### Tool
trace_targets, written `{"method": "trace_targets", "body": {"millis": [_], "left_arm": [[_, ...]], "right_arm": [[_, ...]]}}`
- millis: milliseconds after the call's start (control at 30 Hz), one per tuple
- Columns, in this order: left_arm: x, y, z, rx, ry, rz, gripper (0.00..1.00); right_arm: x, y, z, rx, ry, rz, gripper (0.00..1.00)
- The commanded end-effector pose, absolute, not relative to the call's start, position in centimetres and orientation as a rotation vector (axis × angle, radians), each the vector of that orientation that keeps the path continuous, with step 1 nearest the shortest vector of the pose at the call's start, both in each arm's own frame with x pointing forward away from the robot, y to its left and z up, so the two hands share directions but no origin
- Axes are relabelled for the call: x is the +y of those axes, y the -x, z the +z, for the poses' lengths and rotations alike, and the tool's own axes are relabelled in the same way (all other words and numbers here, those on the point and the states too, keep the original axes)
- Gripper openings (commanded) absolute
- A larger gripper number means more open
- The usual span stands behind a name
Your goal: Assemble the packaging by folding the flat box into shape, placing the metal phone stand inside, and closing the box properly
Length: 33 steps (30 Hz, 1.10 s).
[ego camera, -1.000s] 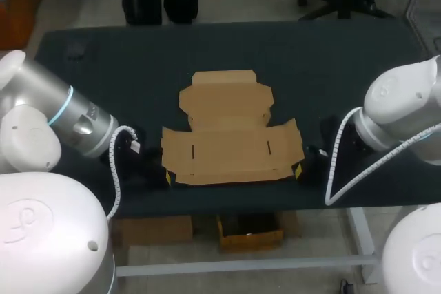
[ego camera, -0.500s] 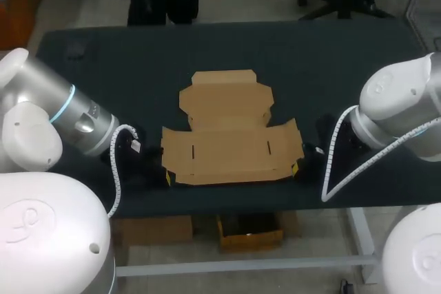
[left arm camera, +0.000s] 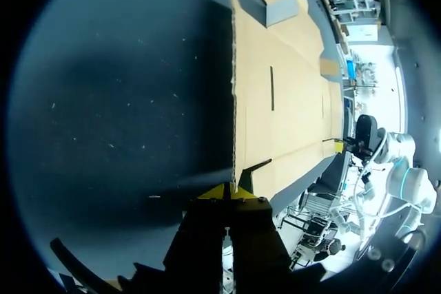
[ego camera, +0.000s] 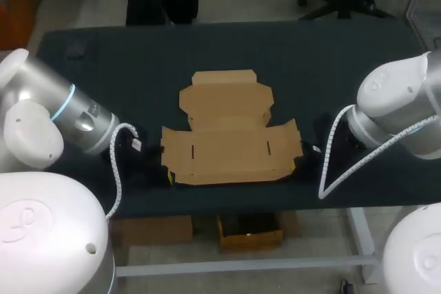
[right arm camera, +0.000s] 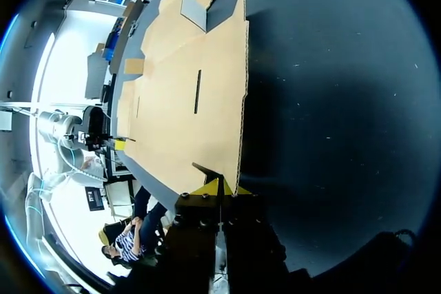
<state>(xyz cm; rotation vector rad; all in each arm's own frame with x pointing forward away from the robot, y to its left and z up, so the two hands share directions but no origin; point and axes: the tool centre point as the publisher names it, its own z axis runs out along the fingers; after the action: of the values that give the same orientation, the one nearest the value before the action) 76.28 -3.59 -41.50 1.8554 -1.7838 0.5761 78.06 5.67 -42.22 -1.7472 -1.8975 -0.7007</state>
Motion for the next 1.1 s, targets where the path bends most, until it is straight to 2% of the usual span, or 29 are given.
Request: {"method": "trace_targets", "body": {"millis": [33,1100], "left_arm": [[-3.6,-76.0,-41.6,-1.783,-1.85,0.587,0.0],[-4.8,-75.9,-41.3,-1.82,-1.84,0.59,0.0]], "right_arm": [[5.6,-78.2,-42.2,-1.889,1.737,-0.705,0.0],[6.5,-78.3,-41.8,-1.885,1.723,-0.714,0.0]]}}
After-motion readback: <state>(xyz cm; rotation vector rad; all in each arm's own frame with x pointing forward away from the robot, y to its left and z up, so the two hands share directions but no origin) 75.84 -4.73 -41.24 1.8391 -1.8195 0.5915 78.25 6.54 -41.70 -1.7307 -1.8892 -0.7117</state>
